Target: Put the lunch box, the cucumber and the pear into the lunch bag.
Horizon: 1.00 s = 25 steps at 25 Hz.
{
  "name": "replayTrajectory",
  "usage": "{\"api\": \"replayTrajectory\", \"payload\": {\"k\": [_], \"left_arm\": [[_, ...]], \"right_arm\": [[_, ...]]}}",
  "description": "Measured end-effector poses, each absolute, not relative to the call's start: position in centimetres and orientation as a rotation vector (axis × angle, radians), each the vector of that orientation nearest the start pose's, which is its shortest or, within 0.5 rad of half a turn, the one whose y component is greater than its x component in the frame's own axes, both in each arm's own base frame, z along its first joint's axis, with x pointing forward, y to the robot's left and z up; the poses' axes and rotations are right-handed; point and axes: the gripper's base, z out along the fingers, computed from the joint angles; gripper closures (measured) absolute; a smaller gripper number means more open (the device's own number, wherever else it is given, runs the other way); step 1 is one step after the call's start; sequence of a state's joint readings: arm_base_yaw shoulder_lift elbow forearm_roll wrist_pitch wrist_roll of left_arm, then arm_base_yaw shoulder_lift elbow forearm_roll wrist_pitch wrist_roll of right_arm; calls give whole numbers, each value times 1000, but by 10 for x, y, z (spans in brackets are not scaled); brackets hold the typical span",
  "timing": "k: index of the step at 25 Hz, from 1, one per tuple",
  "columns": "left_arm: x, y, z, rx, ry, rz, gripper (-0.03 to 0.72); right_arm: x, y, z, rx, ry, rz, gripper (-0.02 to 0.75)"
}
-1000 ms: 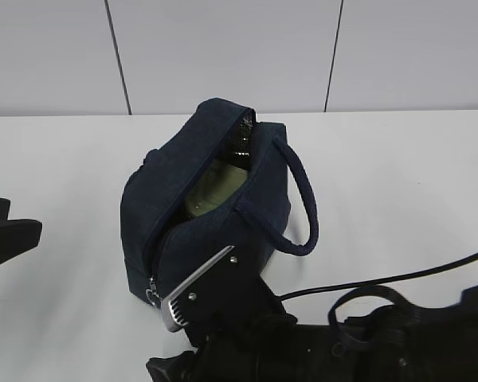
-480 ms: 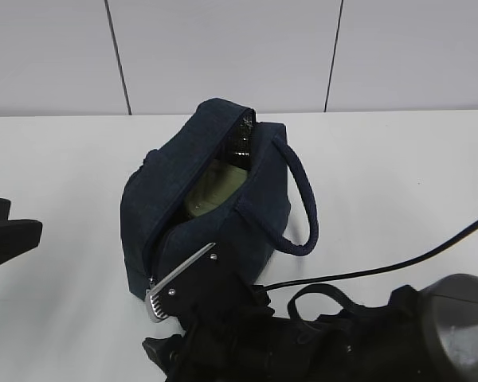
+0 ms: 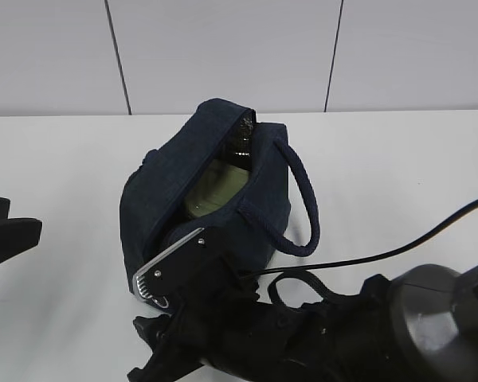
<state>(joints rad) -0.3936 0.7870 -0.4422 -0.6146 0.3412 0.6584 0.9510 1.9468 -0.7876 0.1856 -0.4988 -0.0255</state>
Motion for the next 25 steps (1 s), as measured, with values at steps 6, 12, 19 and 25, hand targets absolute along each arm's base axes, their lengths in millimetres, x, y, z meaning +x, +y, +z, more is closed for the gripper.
{"api": "replayTrajectory", "payload": {"k": [6,12,19,25], "left_arm": [[134,-75,262,601,2036,-398,389],[134,-75,262,601,2036,-398,389],[134,-75,262,600,2035,-398,394],[134,-75,262,601,2034,-397,398]], "right_arm": [[215,287,113,-822,2030,532,428],[215,285,106,-822,2080,505,731],[214,285,121,-842,2048,504,738],[210,282,120,-890,2094,481,738]]}}
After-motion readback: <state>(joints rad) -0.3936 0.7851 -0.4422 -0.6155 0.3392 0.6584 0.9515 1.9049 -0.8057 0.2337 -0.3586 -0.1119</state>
